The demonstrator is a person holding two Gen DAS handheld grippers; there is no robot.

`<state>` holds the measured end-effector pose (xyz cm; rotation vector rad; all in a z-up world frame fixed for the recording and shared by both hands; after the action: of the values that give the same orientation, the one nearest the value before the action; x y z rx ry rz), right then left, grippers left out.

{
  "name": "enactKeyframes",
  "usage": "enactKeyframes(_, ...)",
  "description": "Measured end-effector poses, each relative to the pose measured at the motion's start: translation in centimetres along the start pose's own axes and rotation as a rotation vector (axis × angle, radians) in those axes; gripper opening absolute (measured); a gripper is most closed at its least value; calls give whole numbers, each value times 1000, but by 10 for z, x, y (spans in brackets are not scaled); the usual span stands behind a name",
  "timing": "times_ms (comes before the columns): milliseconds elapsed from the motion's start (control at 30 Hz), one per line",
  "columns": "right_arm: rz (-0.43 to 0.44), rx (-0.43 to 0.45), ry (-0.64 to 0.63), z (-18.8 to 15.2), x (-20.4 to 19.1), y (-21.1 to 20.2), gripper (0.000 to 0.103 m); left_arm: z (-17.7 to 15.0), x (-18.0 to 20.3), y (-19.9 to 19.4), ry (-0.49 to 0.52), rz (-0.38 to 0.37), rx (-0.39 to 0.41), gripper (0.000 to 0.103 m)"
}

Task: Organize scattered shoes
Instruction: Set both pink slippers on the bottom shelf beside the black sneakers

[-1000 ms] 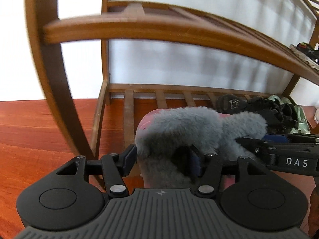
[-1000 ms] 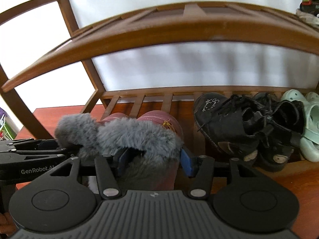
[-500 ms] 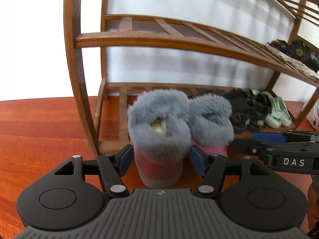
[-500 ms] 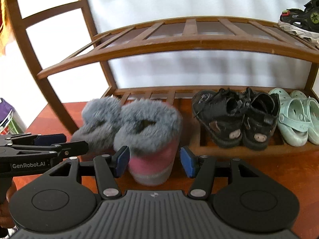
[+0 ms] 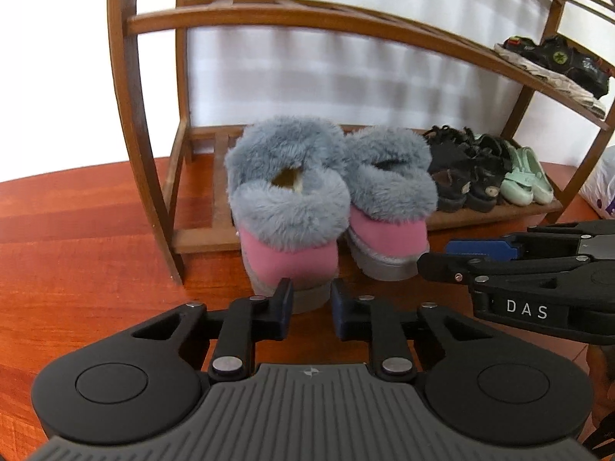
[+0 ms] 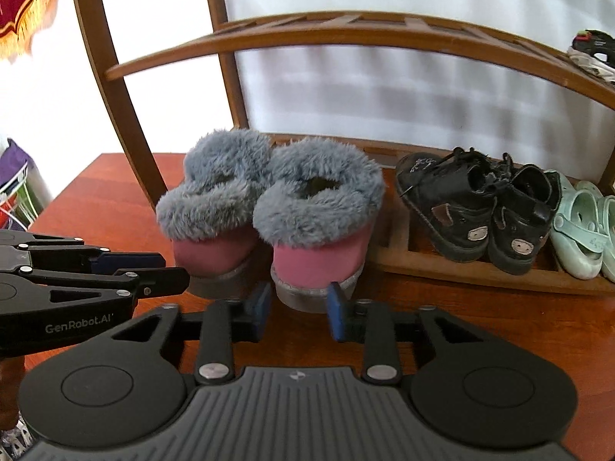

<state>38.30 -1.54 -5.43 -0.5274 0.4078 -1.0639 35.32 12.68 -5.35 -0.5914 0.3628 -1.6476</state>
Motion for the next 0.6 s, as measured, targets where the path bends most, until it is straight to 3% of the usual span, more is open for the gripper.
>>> enactKeyframes(600, -24, -29, 12, 17, 20, 51, 34, 26, -13, 39, -29, 22, 15, 25)
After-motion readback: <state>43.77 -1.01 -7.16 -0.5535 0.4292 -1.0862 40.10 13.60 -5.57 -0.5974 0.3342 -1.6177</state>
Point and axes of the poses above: each gripper's, at about its wrist camera, not at the fingertips, and y roughly the way its jaws point, x to its right, z to its top, the point moved 7 cm from there along y, roughly the way its jaws point, and after that the axes turned 9 degrees about x, right-handed, at the moved point
